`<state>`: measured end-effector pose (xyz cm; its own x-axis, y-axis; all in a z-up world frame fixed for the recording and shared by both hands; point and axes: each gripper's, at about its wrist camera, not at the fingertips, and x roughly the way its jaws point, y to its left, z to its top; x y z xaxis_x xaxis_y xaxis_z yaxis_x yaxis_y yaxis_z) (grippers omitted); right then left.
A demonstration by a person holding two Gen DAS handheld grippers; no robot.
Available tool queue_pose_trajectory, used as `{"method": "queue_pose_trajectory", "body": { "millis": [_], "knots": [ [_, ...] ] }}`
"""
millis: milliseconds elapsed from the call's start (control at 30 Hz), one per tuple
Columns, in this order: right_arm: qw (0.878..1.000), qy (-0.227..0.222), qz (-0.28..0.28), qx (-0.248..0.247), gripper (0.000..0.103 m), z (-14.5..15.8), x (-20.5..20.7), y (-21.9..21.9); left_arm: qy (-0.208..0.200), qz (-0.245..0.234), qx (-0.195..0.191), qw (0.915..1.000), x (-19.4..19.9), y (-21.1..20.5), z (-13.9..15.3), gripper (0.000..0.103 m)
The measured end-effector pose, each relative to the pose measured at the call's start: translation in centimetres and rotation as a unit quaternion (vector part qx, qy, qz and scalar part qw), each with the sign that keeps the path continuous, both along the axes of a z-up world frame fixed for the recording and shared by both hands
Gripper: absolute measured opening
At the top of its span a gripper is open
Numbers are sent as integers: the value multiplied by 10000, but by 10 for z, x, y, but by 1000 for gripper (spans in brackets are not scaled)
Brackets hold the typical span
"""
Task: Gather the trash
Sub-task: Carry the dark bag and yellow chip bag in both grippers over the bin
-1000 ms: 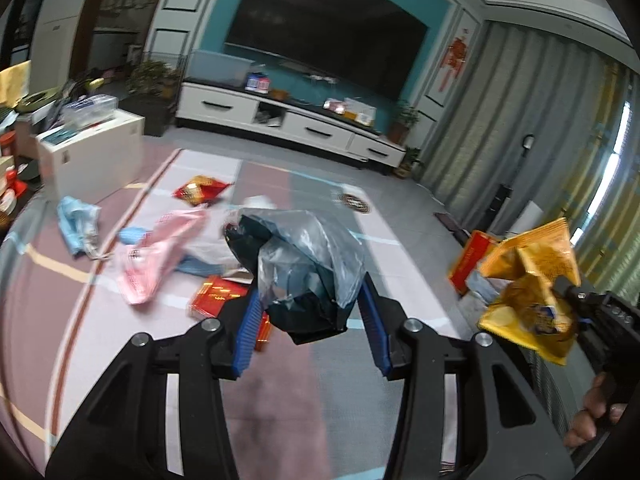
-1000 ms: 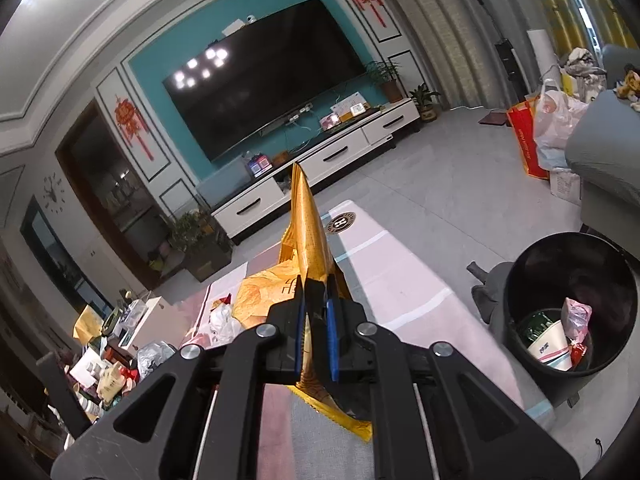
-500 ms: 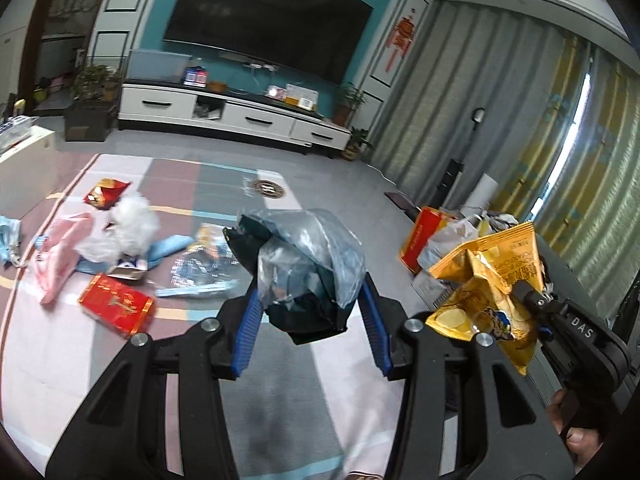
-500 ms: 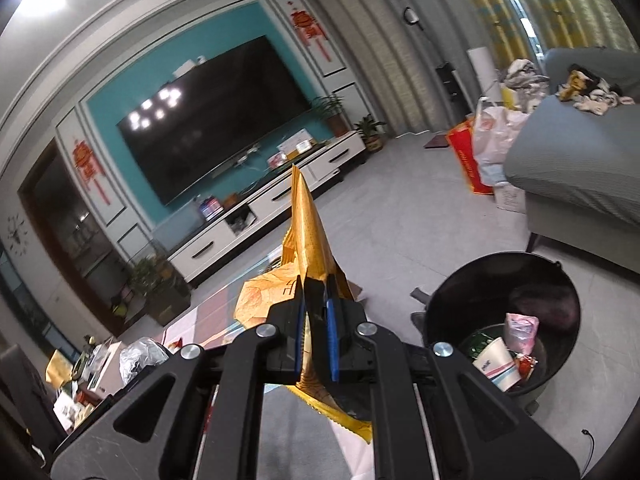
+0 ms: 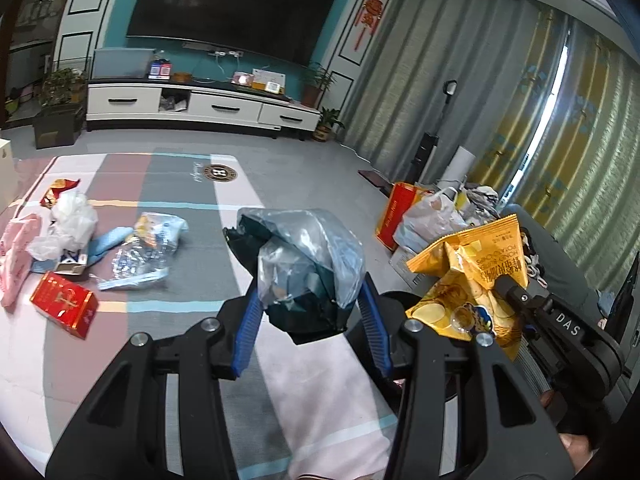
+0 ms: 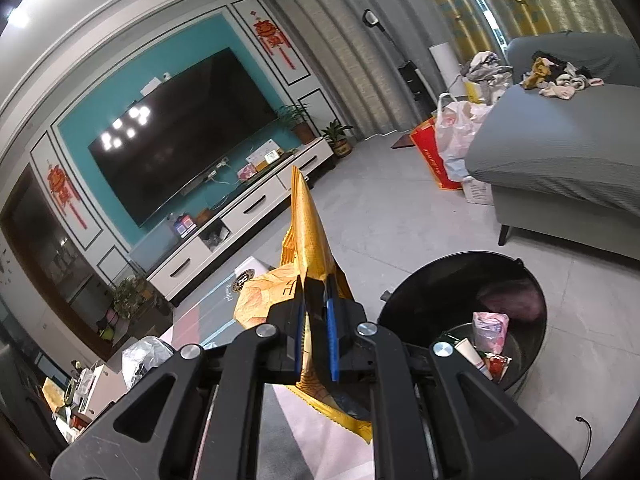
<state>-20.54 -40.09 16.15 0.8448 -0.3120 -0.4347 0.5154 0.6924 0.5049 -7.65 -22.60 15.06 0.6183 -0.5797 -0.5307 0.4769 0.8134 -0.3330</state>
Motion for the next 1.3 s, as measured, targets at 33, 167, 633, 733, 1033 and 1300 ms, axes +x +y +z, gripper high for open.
{"method": "queue_pose_trajectory", "body": {
  "millis": [33,167,633,733,1033,1300],
  "knots": [
    [10000,7,-42,14,11,-1,-2,-1,2,-22,9,10000,-1,-3,0,48],
    [9997,83,-208,56,11,-5,-6,-9,16,-134,82,9999,-4,-17,-4,48],
    [9976,275,-585,243,11,-19,-17,-28,142,-487,173,9986,-6,-53,-12,48],
    [9968,316,-677,282,11,-21,-20,-34,190,-597,181,9979,-7,-60,-15,48],
    [9956,325,-787,382,11,-27,-25,-45,217,-775,193,9966,-10,-78,-19,48],
    [9932,379,-983,504,11,-35,-34,-57,260,-899,241,9953,-13,-90,-24,48]
  ]
}}
